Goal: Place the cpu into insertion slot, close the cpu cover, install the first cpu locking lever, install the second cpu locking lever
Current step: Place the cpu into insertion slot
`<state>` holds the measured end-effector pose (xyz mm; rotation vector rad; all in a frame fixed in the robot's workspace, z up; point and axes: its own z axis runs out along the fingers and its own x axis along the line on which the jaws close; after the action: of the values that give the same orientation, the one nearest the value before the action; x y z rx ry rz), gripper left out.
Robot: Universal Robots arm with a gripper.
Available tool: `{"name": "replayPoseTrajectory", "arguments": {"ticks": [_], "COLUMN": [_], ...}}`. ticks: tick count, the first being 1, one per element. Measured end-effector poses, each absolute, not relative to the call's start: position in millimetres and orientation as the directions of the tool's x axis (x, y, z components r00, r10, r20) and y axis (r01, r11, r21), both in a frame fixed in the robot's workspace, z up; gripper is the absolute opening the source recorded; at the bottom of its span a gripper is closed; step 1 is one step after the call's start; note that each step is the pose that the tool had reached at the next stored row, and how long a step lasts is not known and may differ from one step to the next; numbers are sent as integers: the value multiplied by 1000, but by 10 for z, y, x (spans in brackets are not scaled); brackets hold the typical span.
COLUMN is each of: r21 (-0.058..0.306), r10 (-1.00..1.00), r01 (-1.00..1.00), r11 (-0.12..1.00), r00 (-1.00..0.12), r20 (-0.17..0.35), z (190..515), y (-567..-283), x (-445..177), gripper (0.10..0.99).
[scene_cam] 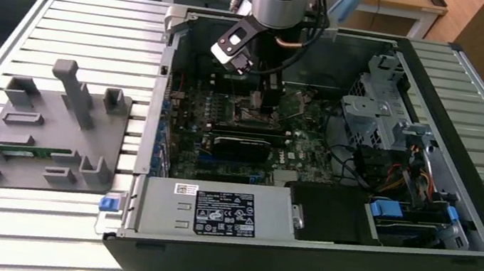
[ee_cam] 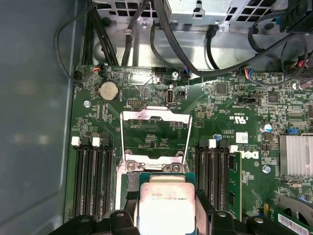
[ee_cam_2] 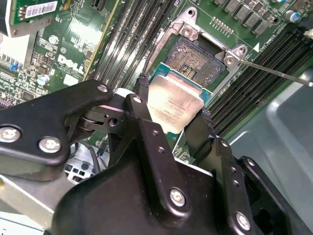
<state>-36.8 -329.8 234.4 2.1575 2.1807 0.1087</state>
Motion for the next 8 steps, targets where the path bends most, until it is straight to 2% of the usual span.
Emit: {"name": "replayPoseTrajectory", "arguments": {"ticks": [8], "r21": [101], "r10": [1000], "r01": [995], "r11": [12], "r00": [-12], "r20": [-2], "z": [2262], "y": [-3285], "x": [-373], "gripper": [541]}}
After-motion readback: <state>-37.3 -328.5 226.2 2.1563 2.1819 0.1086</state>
